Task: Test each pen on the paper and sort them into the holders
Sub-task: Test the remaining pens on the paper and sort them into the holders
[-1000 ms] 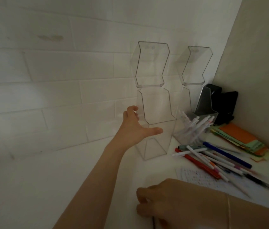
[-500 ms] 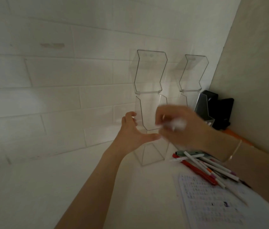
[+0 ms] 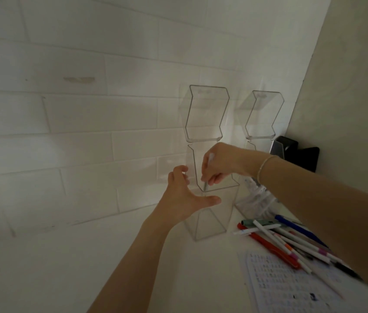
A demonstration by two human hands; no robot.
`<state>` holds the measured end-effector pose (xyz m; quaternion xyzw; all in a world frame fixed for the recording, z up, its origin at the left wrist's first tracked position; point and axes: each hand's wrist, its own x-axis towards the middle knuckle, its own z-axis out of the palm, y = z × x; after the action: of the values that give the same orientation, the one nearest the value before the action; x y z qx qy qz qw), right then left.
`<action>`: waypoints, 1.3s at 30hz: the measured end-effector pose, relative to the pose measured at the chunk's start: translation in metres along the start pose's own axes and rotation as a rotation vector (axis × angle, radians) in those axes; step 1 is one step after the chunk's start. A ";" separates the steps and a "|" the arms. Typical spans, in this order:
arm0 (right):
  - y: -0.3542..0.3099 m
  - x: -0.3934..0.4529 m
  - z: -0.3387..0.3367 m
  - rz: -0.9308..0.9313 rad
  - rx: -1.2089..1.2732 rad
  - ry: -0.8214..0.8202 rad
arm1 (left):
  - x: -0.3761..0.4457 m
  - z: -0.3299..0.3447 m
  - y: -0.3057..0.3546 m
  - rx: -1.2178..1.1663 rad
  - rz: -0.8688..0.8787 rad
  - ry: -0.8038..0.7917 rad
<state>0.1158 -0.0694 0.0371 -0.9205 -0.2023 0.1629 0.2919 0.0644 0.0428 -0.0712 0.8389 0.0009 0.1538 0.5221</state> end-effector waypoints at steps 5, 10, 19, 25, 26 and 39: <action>0.005 0.007 0.017 0.084 -0.061 -0.105 | 0.000 0.000 0.000 0.004 0.004 0.003; 0.009 0.002 0.023 0.087 -0.114 -0.120 | 0.001 -0.001 0.002 0.026 -0.018 -0.021; 0.032 -0.060 -0.029 -0.248 0.098 0.623 | -0.014 -0.001 0.032 0.582 -0.255 -0.174; 0.115 -0.096 -0.019 0.135 -0.448 0.353 | -0.028 -0.008 0.058 0.872 -0.196 -0.483; 0.131 -0.097 -0.009 0.176 -0.564 0.243 | -0.030 -0.004 0.061 0.839 -0.173 -0.528; 0.193 -0.100 0.046 0.128 -0.377 0.404 | -0.046 0.072 0.041 0.645 0.137 -0.631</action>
<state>0.0639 -0.2390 -0.0965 -0.9833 -0.1081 -0.0461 0.1390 0.0327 -0.0469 -0.0762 0.9626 -0.1657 -0.0834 0.1974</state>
